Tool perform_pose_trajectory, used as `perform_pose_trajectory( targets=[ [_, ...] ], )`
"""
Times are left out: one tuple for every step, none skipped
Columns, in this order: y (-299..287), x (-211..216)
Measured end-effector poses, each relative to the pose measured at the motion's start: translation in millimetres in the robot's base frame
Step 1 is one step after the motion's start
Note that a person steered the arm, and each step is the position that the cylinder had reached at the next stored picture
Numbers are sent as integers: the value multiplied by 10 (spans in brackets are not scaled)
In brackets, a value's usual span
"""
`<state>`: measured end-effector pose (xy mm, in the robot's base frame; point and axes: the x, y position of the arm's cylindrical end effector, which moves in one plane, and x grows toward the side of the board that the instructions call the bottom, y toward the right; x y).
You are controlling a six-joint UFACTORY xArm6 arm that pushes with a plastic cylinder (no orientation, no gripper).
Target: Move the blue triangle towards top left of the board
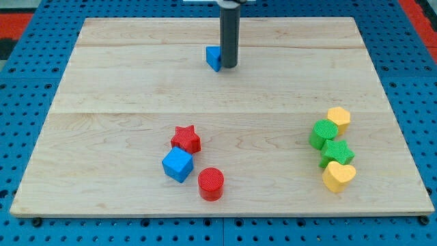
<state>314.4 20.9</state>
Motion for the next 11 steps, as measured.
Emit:
perform_pose_trajectory(
  targets=[
    [146, -332],
    [-203, -308],
    [8, -232],
    [188, -61],
    [166, 220],
    [-26, -225],
    [-245, -790],
    [-97, -567],
    [140, -285],
    [-53, -205],
    [-541, -252]
  ],
)
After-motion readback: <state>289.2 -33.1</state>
